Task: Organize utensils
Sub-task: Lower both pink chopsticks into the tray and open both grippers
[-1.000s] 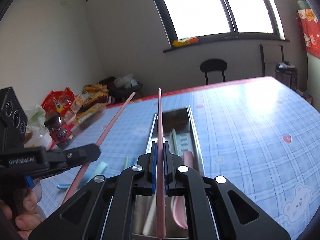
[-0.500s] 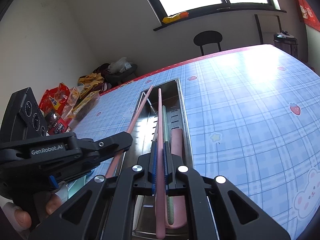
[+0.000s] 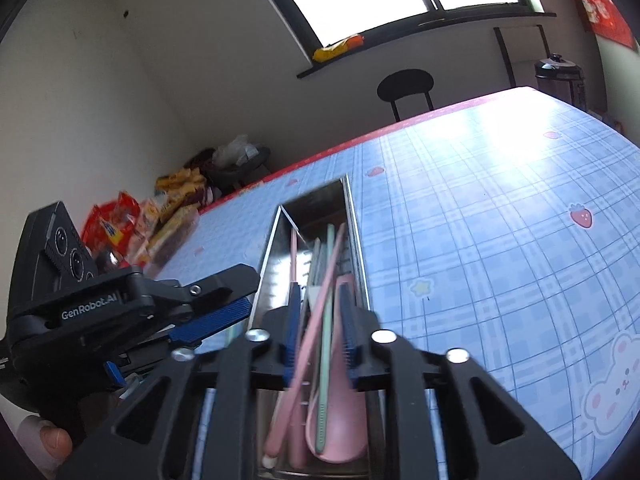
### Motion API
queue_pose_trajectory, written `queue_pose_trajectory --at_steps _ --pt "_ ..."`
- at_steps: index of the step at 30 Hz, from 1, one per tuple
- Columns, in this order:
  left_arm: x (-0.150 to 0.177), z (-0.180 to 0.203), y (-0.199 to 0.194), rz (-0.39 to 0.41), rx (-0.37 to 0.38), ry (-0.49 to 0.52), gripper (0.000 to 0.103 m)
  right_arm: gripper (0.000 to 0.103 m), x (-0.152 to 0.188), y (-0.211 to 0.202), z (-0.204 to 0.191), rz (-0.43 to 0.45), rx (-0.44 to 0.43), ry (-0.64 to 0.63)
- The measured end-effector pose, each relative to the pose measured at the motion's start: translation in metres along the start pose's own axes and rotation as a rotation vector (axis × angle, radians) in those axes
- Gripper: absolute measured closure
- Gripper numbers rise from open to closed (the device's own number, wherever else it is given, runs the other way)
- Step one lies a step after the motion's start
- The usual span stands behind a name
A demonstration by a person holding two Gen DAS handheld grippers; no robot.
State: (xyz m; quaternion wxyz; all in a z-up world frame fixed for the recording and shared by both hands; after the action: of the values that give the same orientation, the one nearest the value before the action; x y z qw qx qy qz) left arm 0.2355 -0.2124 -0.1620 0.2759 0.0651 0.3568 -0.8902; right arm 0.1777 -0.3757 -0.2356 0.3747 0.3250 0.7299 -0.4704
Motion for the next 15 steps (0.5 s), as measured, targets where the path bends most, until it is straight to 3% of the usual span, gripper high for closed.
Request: queue_pose_trajectory --at_steps 1,3,4,6,8,15 --pt "-0.002 0.004 -0.009 0.02 0.011 0.019 0.057 0.062 -0.001 -0.004 0.001 0.023 0.001 0.009" --pt "-0.007 0.012 -0.026 0.064 0.018 0.06 0.043 0.036 -0.003 -0.01 0.002 0.055 0.009 0.018" --pt "-0.009 0.016 -0.038 0.097 0.012 0.092 0.037 0.029 -0.003 -0.012 0.002 0.068 0.012 0.022" --pt "-0.017 0.016 -0.061 0.149 0.008 0.131 0.013 0.011 -0.004 -0.015 0.001 0.096 0.017 0.028" --pt "-0.022 0.017 -0.083 0.2 0.001 0.165 0.009 0.006 -0.006 -0.018 -0.003 0.119 0.025 0.018" --pt "-0.028 -0.009 -0.152 0.347 -0.147 0.289 0.006 0.006 -0.006 -0.02 -0.031 0.126 0.077 -0.126"
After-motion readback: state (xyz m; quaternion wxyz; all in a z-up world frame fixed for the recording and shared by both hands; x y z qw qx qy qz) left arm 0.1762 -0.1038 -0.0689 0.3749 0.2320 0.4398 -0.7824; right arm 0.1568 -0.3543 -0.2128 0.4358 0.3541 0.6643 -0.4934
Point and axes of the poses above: each gripper's, at about its wrist camera, not at the fingertips, and y roughly the way its jaws point, z to its right, x to its underside, the point moved 1 cm from there along y, roughly the way its jaws point, and after that the axes turned 15 degrees about -y, right-handed, at the moved point
